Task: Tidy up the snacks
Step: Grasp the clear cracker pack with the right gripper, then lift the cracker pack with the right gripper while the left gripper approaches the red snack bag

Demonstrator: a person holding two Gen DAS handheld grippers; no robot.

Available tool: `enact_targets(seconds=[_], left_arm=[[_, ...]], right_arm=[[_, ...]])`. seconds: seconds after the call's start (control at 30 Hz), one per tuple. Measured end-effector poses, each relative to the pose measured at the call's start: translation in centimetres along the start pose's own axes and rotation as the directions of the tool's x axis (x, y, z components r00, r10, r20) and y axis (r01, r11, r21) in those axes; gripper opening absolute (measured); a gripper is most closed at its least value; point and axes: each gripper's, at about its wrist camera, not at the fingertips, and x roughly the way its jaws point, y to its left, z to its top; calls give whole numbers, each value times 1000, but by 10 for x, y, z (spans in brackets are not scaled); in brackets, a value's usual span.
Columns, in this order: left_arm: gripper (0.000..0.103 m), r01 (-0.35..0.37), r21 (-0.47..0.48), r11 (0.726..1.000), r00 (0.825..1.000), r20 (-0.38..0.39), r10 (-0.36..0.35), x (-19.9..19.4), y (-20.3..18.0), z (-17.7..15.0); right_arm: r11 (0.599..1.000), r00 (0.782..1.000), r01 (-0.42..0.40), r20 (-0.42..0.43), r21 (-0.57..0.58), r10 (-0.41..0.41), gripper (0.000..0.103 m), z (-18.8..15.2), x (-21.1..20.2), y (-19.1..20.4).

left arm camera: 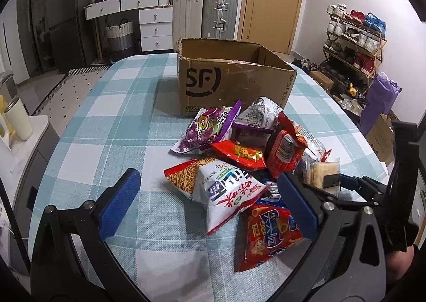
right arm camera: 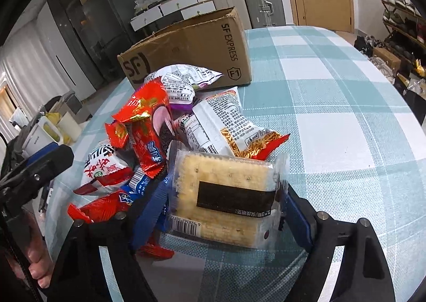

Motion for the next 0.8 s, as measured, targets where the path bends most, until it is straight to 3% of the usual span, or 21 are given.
enact_targets(seconds=[0.13, 0.27, 0.8], left_arm=[[102, -3, -3, 1000, 1000, 1, 3, 0, 2, 0], [102, -5, -3, 1000, 1000, 5, 5, -1, 3, 0], [102, 9, -8, 1000, 999, -31, -10, -7, 5, -13]], right_arm=[[999, 1000, 28, -1, -21, -28, 71, 0, 1, 2], [1000, 1000, 18, 2, -20, -18, 65, -2, -1, 1], [999, 998, -30, 54, 13, 30, 63, -6, -25, -5]])
